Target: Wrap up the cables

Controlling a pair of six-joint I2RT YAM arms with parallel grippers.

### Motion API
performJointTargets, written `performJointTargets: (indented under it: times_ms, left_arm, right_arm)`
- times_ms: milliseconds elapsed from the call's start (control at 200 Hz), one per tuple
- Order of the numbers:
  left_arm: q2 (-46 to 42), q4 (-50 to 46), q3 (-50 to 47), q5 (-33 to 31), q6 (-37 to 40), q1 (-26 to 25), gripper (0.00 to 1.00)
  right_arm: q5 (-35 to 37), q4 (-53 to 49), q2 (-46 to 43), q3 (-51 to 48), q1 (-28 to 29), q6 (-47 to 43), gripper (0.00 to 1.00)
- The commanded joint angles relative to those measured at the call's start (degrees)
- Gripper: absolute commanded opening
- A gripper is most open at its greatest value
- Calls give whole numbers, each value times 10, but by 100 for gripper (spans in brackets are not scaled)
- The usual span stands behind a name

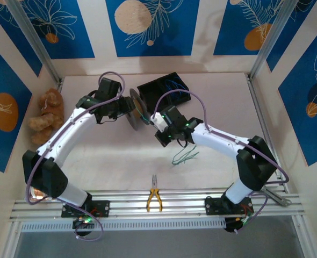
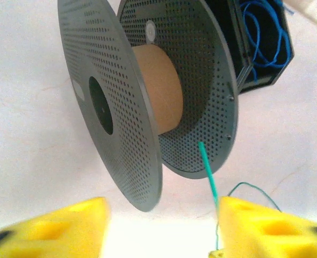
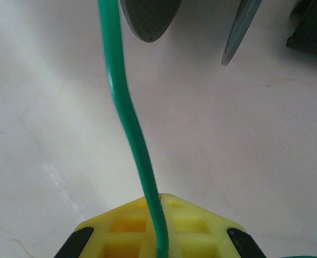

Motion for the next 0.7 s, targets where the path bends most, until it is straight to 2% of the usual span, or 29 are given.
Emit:
performJointTargets:
  times_ms: [0,15,35,220,355,475,570,695]
  left_arm:
    - [-6,1,-1,-8,-10,-3,89]
    - [-4,2,1,-5,-10,-2,97]
    - [-1,4,4,-3,-10,-2,100]
    - [51,-36,61,-25,11,-1,100]
    - [109,-48,105,-5,25,3,100]
    - [161,-86,157,-17,31,2,94]
    - [171,-83,163,-27,29,2,87]
    - [185,-96,176,-47,30,4,83]
  right_arm:
    - [7,43,19,5,0,-15,0]
    - [9,47,21,5,0,-16,0]
    - [11,53,24,5,1,-17,0]
    - [32,108,55,7,1,-28,0]
    - [32,148,73,3,-1,-27,0]
    - [30,176,92,10,-1,-27,0]
    - [28,190,108,19,-1,-27,0]
    - [20,218,117,19,-1,-26,0]
